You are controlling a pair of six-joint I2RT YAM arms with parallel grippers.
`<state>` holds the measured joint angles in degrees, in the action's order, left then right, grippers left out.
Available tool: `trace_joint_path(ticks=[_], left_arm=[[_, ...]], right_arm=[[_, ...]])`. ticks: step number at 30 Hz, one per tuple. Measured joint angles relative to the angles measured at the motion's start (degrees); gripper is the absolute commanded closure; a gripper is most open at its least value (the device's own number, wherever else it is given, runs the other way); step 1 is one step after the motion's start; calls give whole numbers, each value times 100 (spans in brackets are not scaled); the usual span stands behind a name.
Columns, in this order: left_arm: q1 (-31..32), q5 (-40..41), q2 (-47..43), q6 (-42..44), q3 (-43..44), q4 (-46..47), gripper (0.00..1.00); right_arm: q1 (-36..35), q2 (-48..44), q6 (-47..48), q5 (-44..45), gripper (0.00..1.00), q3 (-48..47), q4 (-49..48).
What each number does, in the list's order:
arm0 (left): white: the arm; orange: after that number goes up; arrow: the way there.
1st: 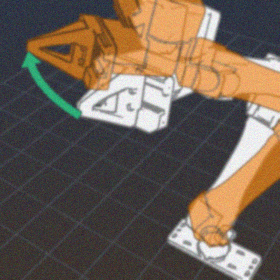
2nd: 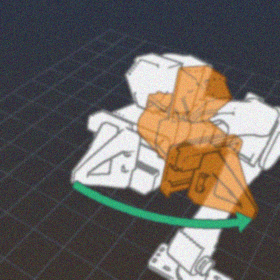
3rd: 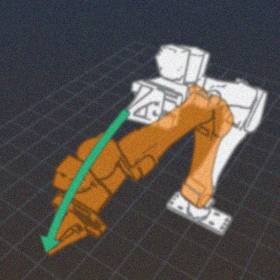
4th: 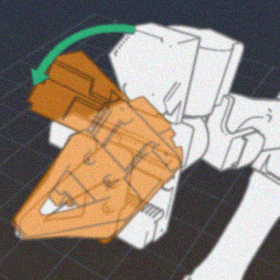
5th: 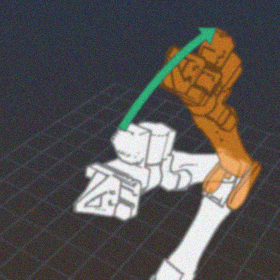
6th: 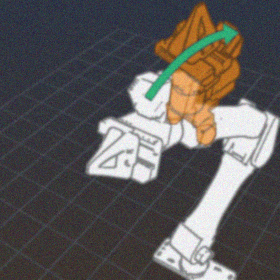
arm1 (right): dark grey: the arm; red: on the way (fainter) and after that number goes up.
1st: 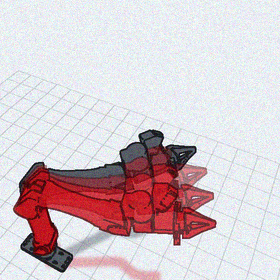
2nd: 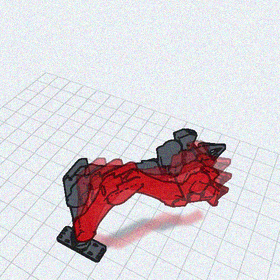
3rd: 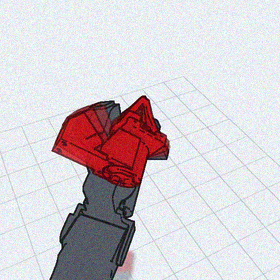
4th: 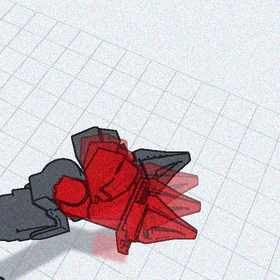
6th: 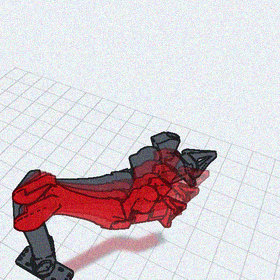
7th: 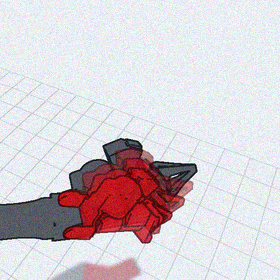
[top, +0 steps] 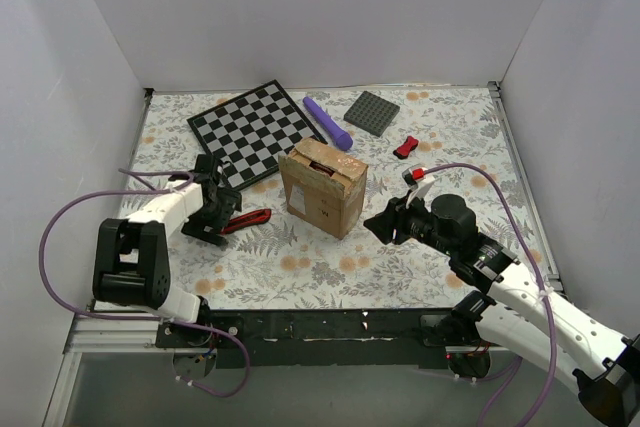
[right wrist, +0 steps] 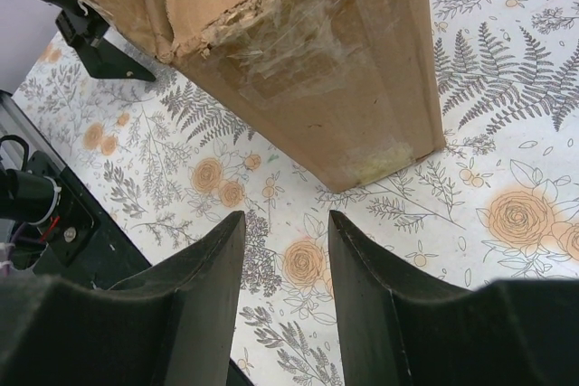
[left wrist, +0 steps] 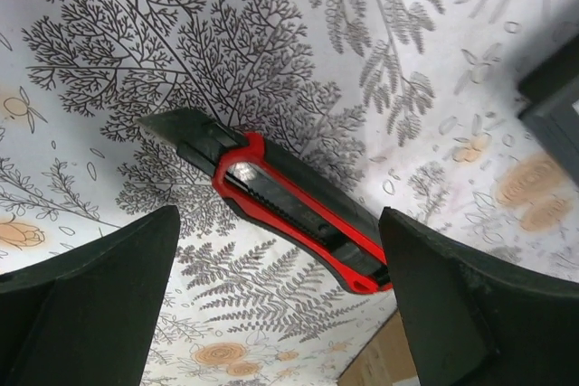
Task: Unpack the express box
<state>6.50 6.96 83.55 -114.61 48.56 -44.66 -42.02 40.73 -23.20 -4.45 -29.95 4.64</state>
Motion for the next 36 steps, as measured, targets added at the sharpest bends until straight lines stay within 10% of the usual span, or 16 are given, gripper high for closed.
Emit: trace_joint_path(ticks=[10, 24, 36], left_arm=[[-31, -214, 730, 46, 339, -236, 21], [-164, -157, -116, 26, -413, 192, 100], [-334, 107, -2028, 50, 551, 474, 100]], right_arm=[[0, -68, -20, 22, 51, 0, 13], [0, -50, -39, 26, 53, -201, 208], [0, -376, 201, -221, 41, -981, 439]])
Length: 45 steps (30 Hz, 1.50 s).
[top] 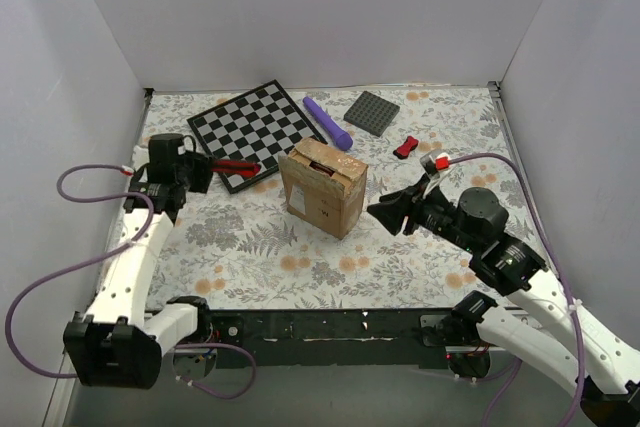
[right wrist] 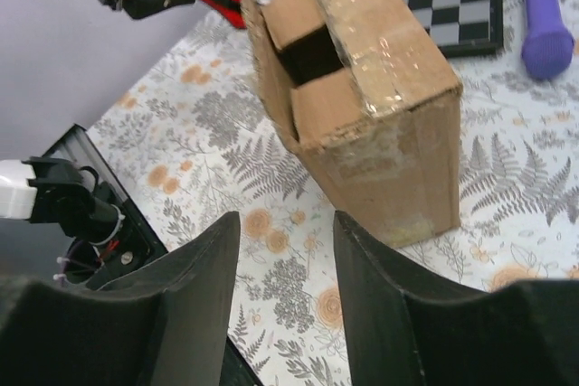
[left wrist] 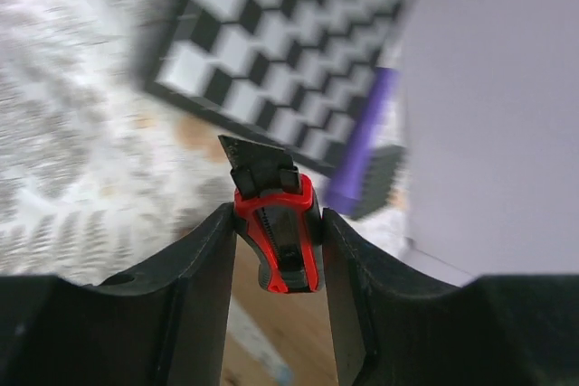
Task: Unpack the express box
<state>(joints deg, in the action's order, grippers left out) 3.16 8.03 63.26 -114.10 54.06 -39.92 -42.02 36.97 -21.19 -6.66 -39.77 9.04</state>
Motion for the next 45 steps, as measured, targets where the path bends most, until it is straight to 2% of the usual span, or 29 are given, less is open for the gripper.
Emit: trace_joint_path(ticks=[3, 6, 12, 15, 17, 20, 25, 31, 37, 45], left_arm=[[-2, -227, -398, 190, 590, 385, 100], [-4, -531, -271, 433, 1491, 702, 100], [50, -1134, -133, 717, 2444, 1143, 100], [175, -1797, 105, 719, 2691, 1534, 100], [487, -2337, 584, 785, 3080, 1722, 100], [1309, -2837, 1471, 1099, 3674, 1886, 100], [2319, -3434, 2352, 1561, 3829, 1578, 100], [2789, -3491, 2931, 2098, 4662, 774, 100], [3145, -3355, 3091, 2369, 5549, 317, 100], [3519, -3215, 3112, 2479, 5700, 59, 100]], right_arm=[[0, -205, 13, -155, 32, -114, -157], [0, -262, 7, -302, 27, -310, -302], [0, -120, -4, -632, 24, -885, -748], [0, -48, -11, -776, 24, -1001, -968], [0, -11, -11, -820, 23, -1064, -1060], [0, -11, 0, -752, 21, -1156, -1104], [0, -17, 109, -426, 20, -1434, -933], [0, -28, 334, 358, 20, -1910, -422], [0, 560, 560, 782, 20, -2533, 76], [0, 1213, 682, 973, 32, -2533, 356]])
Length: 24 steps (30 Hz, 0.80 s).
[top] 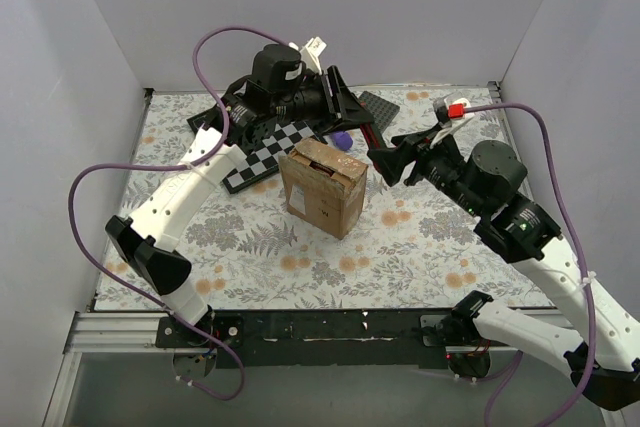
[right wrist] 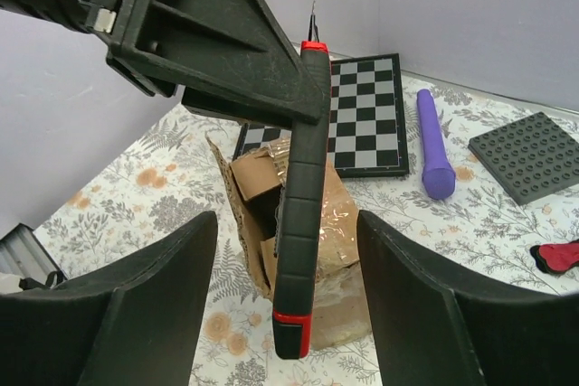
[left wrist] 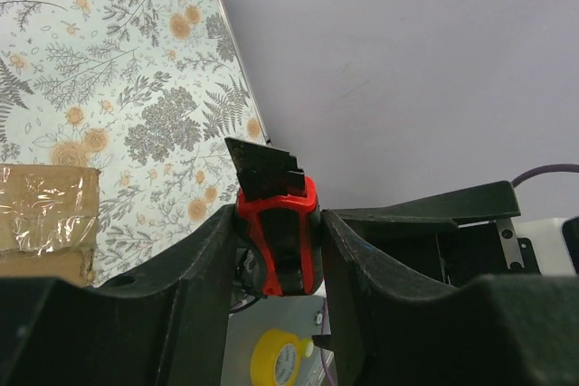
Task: Unpack the express box
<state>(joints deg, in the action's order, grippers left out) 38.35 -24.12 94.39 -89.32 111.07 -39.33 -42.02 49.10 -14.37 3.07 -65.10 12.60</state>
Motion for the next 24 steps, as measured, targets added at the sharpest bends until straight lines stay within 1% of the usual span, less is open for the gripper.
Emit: trace_joint_path(ticks=[9, 17, 20, 24], left_arm=[[22, 96, -9, 2, -151, -44, 100], [101, 96, -44, -24, -452, 85, 100], [116, 94, -61, -37, -479, 107, 100], [116, 87, -122, -57, -531, 197, 100]], right_arm=[[0, 238, 48, 109, 44, -4, 92], [0, 549, -4, 127, 47, -7, -33], [0, 719, -48, 129, 54, -7, -24], [4, 861, -96, 129, 60, -11, 20]])
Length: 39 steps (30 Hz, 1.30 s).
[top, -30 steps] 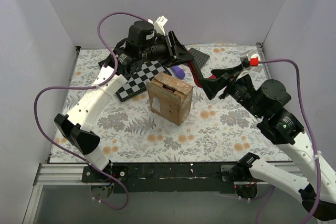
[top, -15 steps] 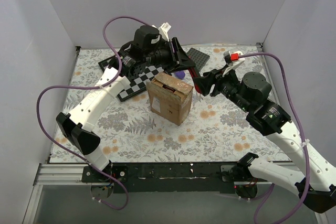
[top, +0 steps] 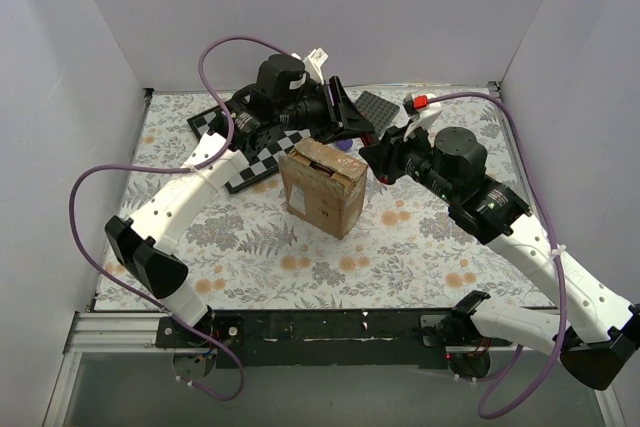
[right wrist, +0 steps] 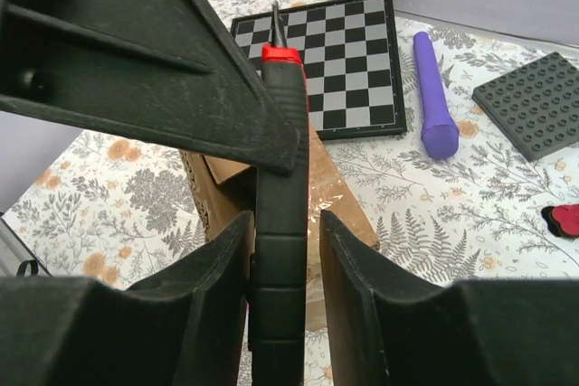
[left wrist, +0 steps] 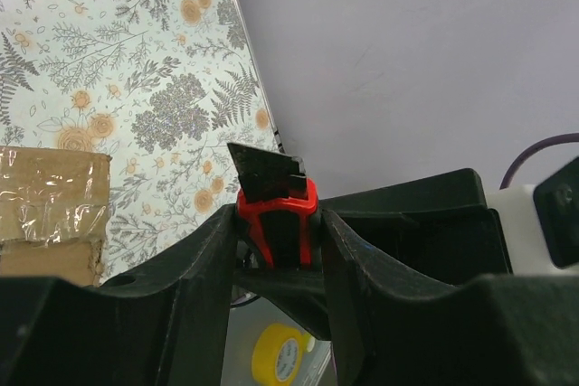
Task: Unpack the express box
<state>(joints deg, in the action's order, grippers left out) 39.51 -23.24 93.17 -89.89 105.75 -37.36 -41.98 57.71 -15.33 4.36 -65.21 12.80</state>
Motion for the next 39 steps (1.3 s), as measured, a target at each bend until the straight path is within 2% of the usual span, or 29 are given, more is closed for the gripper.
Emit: trace_joint_path(ticks=[7, 8, 10, 11, 12, 15, 16, 18, 19, 20, 25, 29, 35, 39], left_arm=[[0, -11, -116, -46, -173, 157, 100], [0, -13, -133, -57, -212, 203, 100], [0, -13, -181, -79, -302, 286, 98], [0, -15, -197, -90, -328, 308, 92], [0, -13, -223, -96, -369, 350, 71], [9, -7, -354, -116, -564, 522, 48], [11, 7, -396, -98, -616, 562, 36], [11, 39, -492, -17, -695, 586, 28], [11, 131, -546, 22, -719, 586, 20], [7, 238, -614, 55, -750, 599, 18], [-96, 1010, -1025, 243, -861, 614, 16], [-175, 2059, -1556, 570, -1266, 831, 19], [-190, 3746, -2411, 1266, -2277, 1071, 21], [-195, 4411, -2684, 1425, -2868, 1091, 21]], right_arm=[[20, 2, -114, -26, 88, -2, 42], [22, -2, -127, -26, 98, -2, 44], [22, -17, -140, -31, 99, -2, 52], [22, -26, -142, -37, 99, 0, 59], [22, -42, -142, -46, 99, 0, 66], [22, -81, -146, -107, 99, 0, 103], [22, -92, -160, -129, 99, 0, 109], [35, -136, -243, -50, 99, -9, 162], [48, -181, -278, 13, 99, -11, 232], [66, -247, -317, 74, 99, -13, 306], [87, -785, -785, 435, 99, 2, 671], [109, -1338, -1445, 446, 99, 240, 839], [111, -2140, -2564, 37, 99, 1292, 981], [111, -2424, -2962, -203, 99, 1856, 1067]])
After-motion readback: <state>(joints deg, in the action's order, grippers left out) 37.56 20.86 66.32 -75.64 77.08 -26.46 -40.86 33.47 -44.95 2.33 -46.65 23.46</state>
